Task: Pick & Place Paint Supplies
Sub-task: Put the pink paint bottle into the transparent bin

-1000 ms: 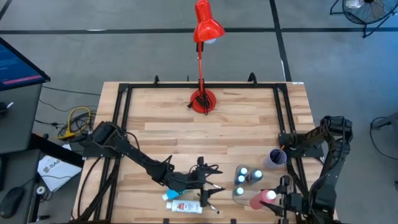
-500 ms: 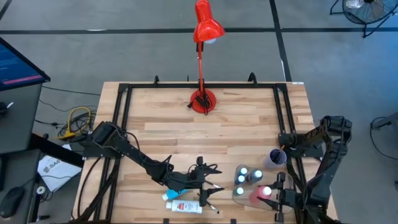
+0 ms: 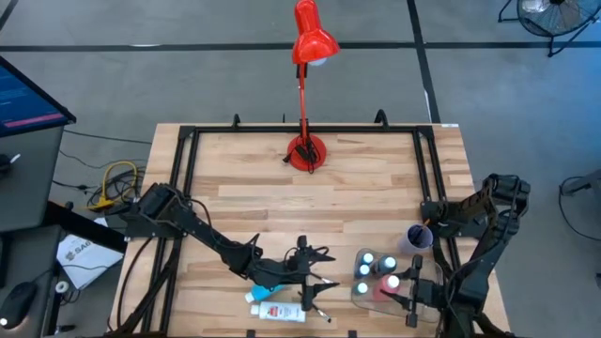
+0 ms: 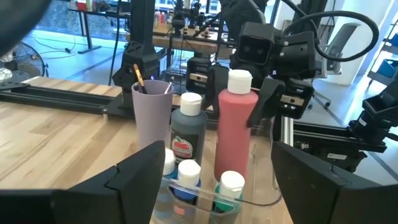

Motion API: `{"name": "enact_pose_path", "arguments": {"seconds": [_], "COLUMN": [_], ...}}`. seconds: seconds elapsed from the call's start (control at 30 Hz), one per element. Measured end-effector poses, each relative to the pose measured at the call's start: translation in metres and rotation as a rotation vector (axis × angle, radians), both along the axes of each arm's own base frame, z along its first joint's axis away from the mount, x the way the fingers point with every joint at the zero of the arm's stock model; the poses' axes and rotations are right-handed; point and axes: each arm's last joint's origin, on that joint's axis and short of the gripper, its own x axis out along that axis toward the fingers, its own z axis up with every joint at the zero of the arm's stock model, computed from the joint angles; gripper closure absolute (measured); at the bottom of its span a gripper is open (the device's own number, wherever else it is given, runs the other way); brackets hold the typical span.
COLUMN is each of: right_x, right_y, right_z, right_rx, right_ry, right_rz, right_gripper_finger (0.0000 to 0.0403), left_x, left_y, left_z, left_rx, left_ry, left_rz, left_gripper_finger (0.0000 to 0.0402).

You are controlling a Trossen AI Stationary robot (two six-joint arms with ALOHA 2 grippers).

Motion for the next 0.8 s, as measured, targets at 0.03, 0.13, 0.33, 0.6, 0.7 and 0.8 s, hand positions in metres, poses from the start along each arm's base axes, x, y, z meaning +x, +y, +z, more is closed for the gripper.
{"name": "enact_pose_path", "arguments": {"seconds": [0.03, 0.13, 0.33, 0.6, 0.7, 0.8], "right_x": [0.0, 0.0, 0.002, 0.003, 0.003, 0.003], "right_y": [0.0, 0.0, -0.003, -0.013, -0.014, -0.014], "right_z": [0.0, 0.0, -0.001, -0.014, -0.015, -0.015], "right_rx": [-0.003, -0.022, -0.063, -0.053, -0.055, -0.055], "right_ry": [0.001, 0.005, 0.016, -0.008, -0.01, -0.006], "right_rz": [0.0, 0.003, -0.004, -0.028, -0.028, -0.026], "right_gripper_finger": [0.0234, 0.0234, 0.0234, 0.0234, 0.0234, 0.0234], "left_x": [0.0, 0.0, 0.0, -0.001, -0.002, -0.002], "left_y": [0.0, 0.0, -0.001, -0.003, -0.005, -0.005], "left_z": [0.0, 0.0, 0.0, 0.0, 0.0, 0.0], "left_rx": [0.0, -0.001, -0.004, -0.005, -0.007, -0.008], "left_ry": [0.0, 0.0, 0.001, 0.002, 0.001, 0.001], "left_rz": [0.0, -0.003, -0.013, -0.018, -0.023, -0.023], "left_gripper_finger": [0.0128, 0.0128, 0.0128, 0.0128, 0.0128, 0.0128]}}
